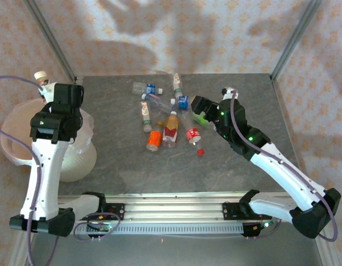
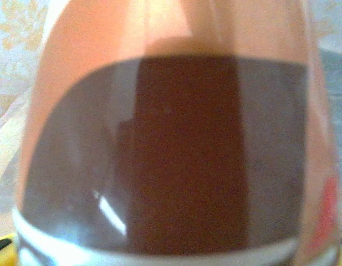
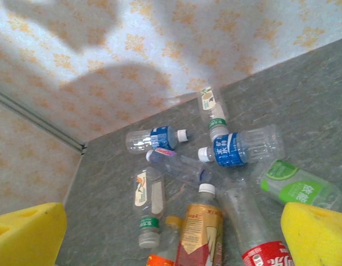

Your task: Put the plastic bottles in the bin

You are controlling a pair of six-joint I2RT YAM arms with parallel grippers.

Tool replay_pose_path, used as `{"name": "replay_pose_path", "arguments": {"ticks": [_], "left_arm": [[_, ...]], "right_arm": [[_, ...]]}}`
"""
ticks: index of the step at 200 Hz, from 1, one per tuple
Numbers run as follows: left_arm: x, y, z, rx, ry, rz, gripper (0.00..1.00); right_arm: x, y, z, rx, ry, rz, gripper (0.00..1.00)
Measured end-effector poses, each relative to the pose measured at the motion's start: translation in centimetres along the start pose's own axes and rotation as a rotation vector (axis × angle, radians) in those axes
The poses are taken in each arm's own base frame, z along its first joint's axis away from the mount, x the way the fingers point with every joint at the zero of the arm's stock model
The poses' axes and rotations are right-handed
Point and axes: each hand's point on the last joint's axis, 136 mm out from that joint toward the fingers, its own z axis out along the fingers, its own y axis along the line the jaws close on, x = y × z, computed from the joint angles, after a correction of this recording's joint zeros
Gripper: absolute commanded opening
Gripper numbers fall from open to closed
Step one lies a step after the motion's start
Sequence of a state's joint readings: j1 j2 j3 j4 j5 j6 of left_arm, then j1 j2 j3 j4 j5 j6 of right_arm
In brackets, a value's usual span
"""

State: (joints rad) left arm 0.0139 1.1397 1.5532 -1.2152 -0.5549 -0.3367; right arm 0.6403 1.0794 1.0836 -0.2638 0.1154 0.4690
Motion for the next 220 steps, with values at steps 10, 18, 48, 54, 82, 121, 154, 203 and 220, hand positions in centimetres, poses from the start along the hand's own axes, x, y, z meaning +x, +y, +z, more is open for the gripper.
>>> {"name": "replay_pose_path", "arguments": {"ticks": [10, 18, 48, 54, 82, 121, 154, 203, 220], "left_arm": [[0.5, 0.7, 0.7, -0.03, 0.023, -0.006, 0.62], [0.8, 1.4, 1.2, -0.053, 0.041, -0.018, 0.62], [1.3, 4.1, 3.2, -0.127, 0.104, -0.118, 0.63], [1.4, 4.4, 3.6, -0.133, 0.114, -0.137, 0.65], [1.6, 4.4, 4.6, -0.123, 0.146, -0.208, 0.85], [1.4, 3.3, 4.7, -0.056, 0.15, -0.274, 0.98], [1.1, 2.1, 3.5, 0.059, 0.135, -0.312, 1.0], [-1.3, -2.0, -2.3, 0.484, 0.017, -0.411, 1.0], [-1.9, -4.2, -4.0, 0.653, 0.004, -0.434, 1.0]], "right_arm": [[0.1, -0.2, 0.0, 0.011, 0.002, -0.005, 0.99], [0.1, -0.4, 0.0, 0.02, 0.003, -0.011, 0.99], [0.4, -1.0, 0.1, 0.043, 0.007, -0.024, 0.99], [0.5, -1.1, 0.1, 0.046, 0.008, -0.026, 0.99], [0.6, -1.3, 0.1, 0.058, 0.008, -0.029, 0.99], [0.5, -1.6, 0.2, 0.071, 0.003, -0.033, 0.99], [1.3, -2.6, 0.8, 0.114, 0.008, -0.045, 0.99], [7.7, -6.2, 4.0, 0.202, 0.185, -0.156, 1.0], [11.3, -7.0, 5.0, 0.192, 0.311, -0.221, 0.98]]}}
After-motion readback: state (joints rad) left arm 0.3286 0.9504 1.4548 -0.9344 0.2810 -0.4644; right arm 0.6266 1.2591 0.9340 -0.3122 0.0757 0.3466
